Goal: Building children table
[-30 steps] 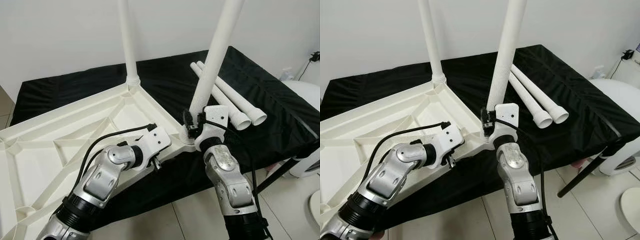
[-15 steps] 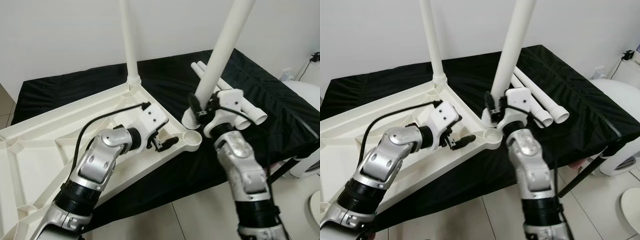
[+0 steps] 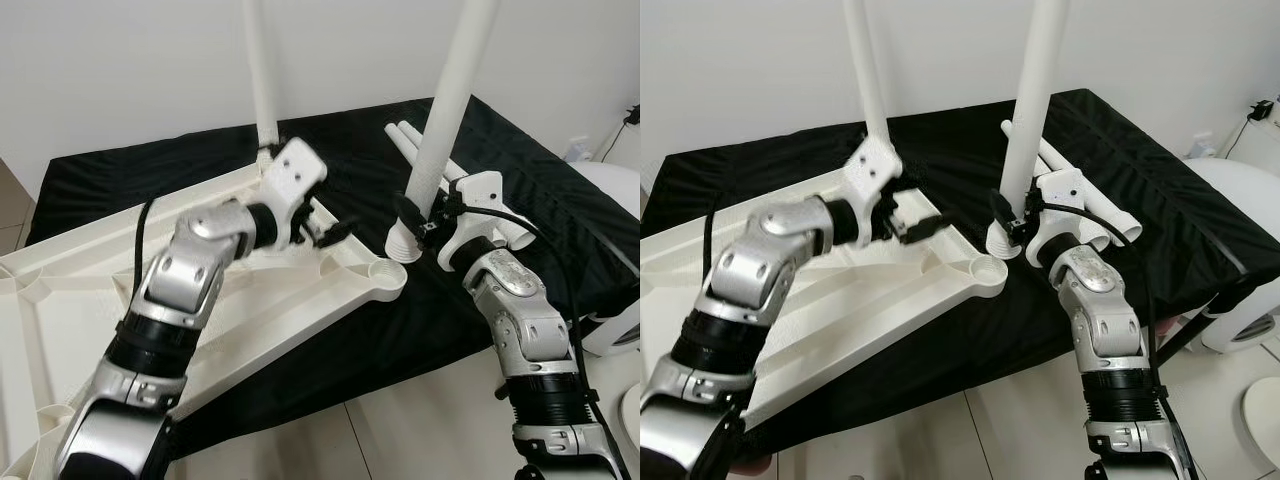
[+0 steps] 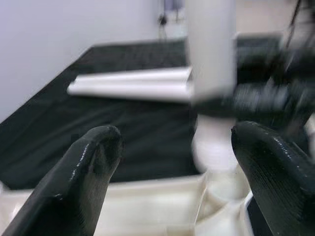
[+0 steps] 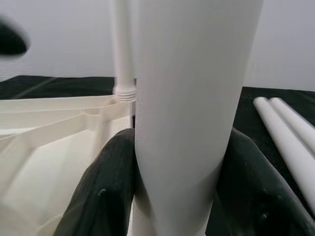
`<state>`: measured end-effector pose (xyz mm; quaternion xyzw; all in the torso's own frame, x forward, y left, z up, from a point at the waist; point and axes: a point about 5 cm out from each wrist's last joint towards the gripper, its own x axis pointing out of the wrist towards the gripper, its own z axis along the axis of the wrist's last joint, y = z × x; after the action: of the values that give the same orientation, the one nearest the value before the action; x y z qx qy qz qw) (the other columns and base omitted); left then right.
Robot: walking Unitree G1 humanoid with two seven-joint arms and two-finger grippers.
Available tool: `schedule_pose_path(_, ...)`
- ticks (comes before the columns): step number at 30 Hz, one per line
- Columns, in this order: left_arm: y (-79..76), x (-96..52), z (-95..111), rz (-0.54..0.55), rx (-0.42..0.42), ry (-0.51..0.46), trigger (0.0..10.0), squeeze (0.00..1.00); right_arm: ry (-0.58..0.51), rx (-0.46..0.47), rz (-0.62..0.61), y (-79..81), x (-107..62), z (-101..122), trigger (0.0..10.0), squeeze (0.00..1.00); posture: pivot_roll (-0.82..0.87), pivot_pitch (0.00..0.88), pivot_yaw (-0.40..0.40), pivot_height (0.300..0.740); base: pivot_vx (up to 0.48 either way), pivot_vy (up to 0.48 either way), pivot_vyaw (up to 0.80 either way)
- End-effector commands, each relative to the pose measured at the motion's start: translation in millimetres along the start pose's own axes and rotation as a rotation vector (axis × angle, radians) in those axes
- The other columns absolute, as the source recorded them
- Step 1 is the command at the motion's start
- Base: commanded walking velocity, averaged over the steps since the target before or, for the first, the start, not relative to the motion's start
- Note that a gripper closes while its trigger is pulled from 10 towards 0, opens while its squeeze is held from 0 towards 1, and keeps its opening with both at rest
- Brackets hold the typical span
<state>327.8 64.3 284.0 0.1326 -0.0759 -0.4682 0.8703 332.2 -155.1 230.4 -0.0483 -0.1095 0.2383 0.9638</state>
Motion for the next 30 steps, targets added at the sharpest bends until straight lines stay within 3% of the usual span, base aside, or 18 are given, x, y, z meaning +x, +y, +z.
schedule_pose_path(1, -3.8, 2.6, 8.8, -0.057, -0.04, -0.039, 10.0, 0.0, -0.007, 0.0, 0.049, 1.2, 2.6, 2.8, 10.0, 0.0, -0.09, 0.063, 0.012, 0.74, 0.0, 0.0, 0.0)
schedule_pose_path(9, -11.4, 11.5, 27.2, -0.149, -0.154, -0.13, 10.0, 0.0, -0.015, -0.005, 0.105, -0.2, 3.3, 4.4, 10.0, 0.0, -0.09, 0.051, 0.01, 0.74, 0.0, 0.0, 0.0)
schedule_pose_path(12, -18.0, 21.4, 35.5, -0.205, -0.2, -0.159, 10.0, 0.0, -0.029, -0.019, 0.149, -1.1, 4.9, 7.9, 10.0, 0.0, -0.1, 0.044, 0.01, 0.74, 0.0, 0.0, 0.0)
schedule_pose_path(24, -14.8, 36.2, 42.9, -0.189, -0.25, -0.169, 10.0, 0.0, -0.065, -0.013, 0.286, 14.0, 3.3, 12.2, 10.0, 0.0, -0.11, 0.026, 0.013, 0.74, 0.0, 0.0, 0.0)
schedule_pose_path(30, -10.3, 38.5, 40.7, -0.162, -0.25, -0.149, 10.0, 0.0, -0.076, -0.015, 0.296, 15.5, 3.5, 12.9, 10.0, 0.0, -0.11, 0.02, 0.017, 0.74, 0.0, 0.0, 0.0)
